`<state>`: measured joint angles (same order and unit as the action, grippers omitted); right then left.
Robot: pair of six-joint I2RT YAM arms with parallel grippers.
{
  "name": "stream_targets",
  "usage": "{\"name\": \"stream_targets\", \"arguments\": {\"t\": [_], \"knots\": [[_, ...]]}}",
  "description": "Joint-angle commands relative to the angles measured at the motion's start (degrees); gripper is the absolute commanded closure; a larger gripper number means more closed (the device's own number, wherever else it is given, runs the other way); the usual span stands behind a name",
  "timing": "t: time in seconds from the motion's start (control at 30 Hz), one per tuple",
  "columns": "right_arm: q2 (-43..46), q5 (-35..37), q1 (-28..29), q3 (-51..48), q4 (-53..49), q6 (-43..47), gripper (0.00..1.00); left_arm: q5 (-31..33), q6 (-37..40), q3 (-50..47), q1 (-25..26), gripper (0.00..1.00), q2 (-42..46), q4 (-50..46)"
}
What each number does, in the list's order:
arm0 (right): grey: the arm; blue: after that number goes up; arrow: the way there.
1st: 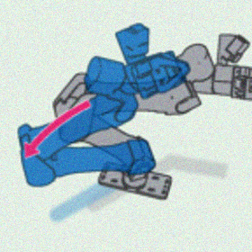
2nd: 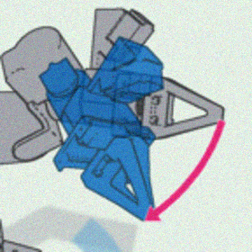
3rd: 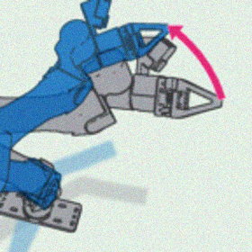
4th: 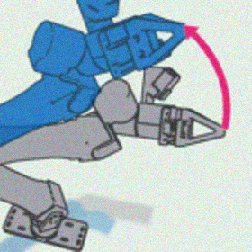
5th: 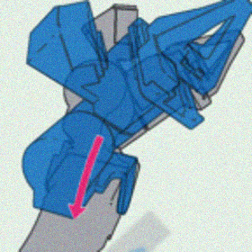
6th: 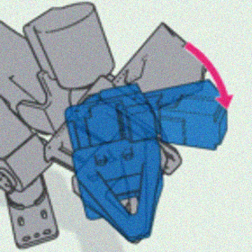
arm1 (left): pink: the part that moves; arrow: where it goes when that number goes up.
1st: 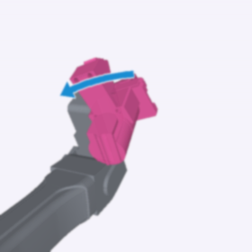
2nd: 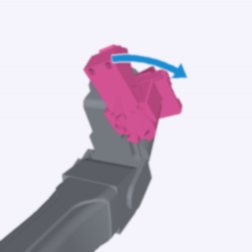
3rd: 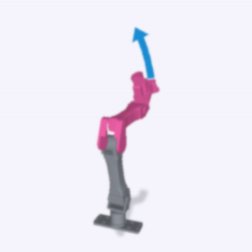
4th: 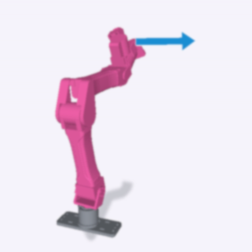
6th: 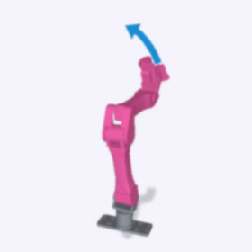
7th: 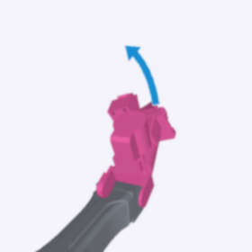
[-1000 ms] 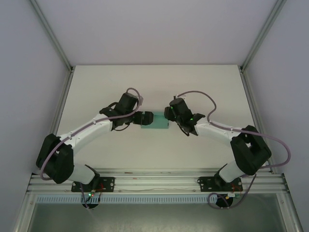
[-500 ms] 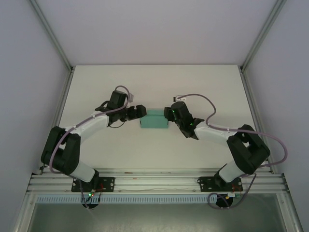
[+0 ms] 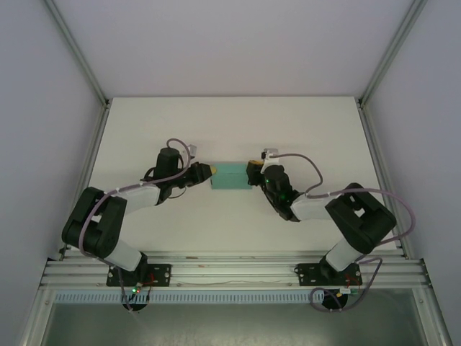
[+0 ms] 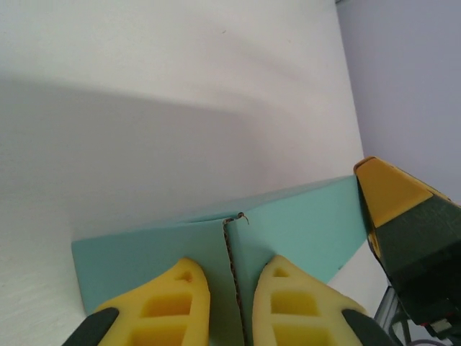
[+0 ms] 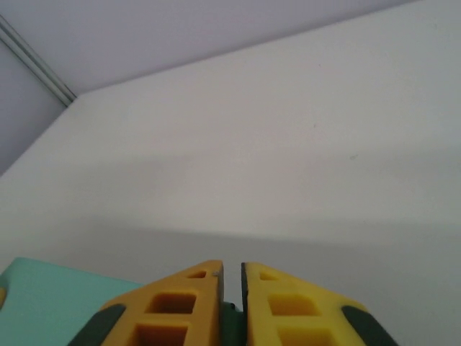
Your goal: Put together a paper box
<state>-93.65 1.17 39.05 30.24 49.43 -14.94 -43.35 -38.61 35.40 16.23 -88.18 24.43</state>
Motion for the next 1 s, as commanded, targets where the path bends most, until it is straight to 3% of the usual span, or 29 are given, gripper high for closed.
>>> {"name": "stream_targets", "arguments": {"t": [0.0,0.03,0.2,0.33,0.4,0.5,0.7,0.77,0.83,0.97], "knots": [[-8.23,-5.88,0.64,-6.70,-12.50,1.44,0.90,-3.20,-0.35,-4.65,1.44,0.95,-4.96,-1.76],[-8.06,-6.19,0.60,-7.11,-11.82,1.08,0.93,-3.28,-0.69,-5.05,1.44,0.99,-5.03,-1.09],[-5.93,-5.40,0.60,-7.18,-12.56,1.29,0.95,-3.49,-0.33,-5.10,1.39,0.99,-5.02,-0.75],[-3.31,-5.36,0.64,-3.96,-18.38,1.63,0.95,-4.00,0.36,-2.58,1.44,0.92,-4.90,-3.22],[-1.39,-5.09,0.68,-1.40,-22.23,1.28,0.90,-2.99,1.52,-0.15,1.43,0.77,-4.08,-6.48],[1.22,-2.78,0.64,4.14,-31.35,1.06,0.77,-0.10,4.89,3.81,1.52,0.62,-2.41,-13.32],[3.68,0.06,0.11,12.86,-39.10,2.16,0.60,5.73,10.35,10.56,1.52,0.36,0.04,-20.53],[4.47,-0.78,-0.02,15.36,-40.44,2.71,0.54,5.82,10.75,11.53,1.50,0.15,1.18,-20.54],[4.95,-1.33,-0.41,17.94,-42.31,3.03,0.51,6.37,11.29,12.24,1.53,0.04,2.28,-20.10],[5.83,-1.72,-1.45,21.83,-44.64,3.93,0.48,10.13,13.43,15.48,1.52,0.00,3.73,-23.45]]}}
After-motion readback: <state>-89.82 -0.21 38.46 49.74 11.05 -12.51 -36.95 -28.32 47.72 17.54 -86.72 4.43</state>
